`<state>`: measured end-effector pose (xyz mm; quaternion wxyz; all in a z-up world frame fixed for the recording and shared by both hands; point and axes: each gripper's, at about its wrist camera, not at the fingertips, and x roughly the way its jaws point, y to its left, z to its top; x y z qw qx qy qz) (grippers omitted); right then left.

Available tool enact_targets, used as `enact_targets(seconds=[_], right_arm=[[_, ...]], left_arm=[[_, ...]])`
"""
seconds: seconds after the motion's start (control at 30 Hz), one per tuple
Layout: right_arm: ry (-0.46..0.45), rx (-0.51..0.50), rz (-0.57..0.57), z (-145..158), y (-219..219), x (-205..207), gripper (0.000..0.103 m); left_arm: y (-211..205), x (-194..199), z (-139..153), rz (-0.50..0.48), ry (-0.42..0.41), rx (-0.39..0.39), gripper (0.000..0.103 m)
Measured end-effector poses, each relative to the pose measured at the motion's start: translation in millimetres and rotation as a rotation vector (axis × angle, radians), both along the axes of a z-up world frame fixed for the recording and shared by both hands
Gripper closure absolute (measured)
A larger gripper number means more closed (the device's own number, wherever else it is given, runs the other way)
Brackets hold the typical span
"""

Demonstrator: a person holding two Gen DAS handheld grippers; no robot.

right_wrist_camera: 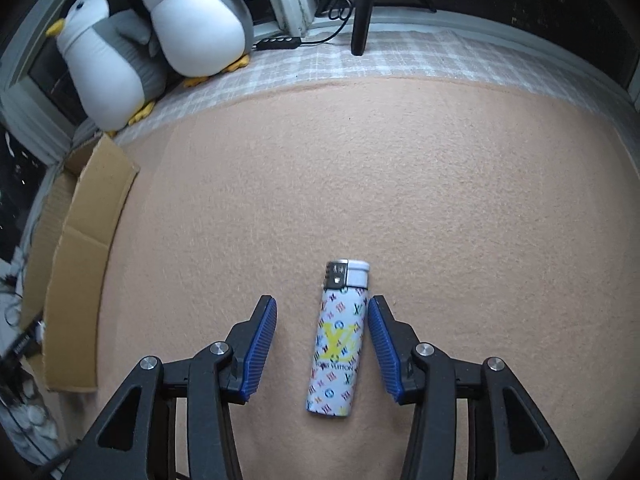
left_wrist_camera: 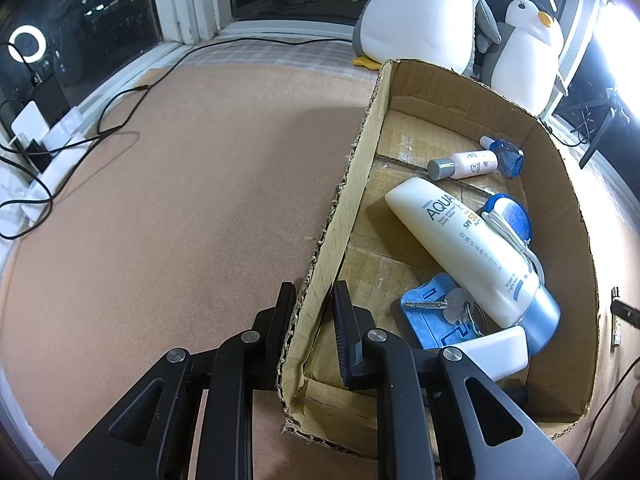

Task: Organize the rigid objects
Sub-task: 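Carry the lighter into the box and open the right gripper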

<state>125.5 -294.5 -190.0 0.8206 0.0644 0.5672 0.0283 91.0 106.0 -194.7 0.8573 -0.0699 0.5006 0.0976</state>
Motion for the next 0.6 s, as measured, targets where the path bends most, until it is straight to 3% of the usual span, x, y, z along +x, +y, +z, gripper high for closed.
enact_targets(seconds=[0.17, 0.4, 0.6], right_arm=[[-0.017, -0.109, 0.034, -1.4, 8.9, -12.7, 0.068], [-0.016, -0.141, 0.05, -1.1, 9.5, -14.1, 0.079], [-0.02, -0.141, 0.056, -0.7, 8.8, -16.0, 0.082]], left_arm=[[0.1, -0.2, -0.3, -0.001, 0.001, 0.001, 0.087], [-0.1, -0.6, -0.5, 0.002, 0.0, -0.001, 0.087], [-0.2, -0.7, -0.5, 0.001, 0.0, -0.001, 0.087]])
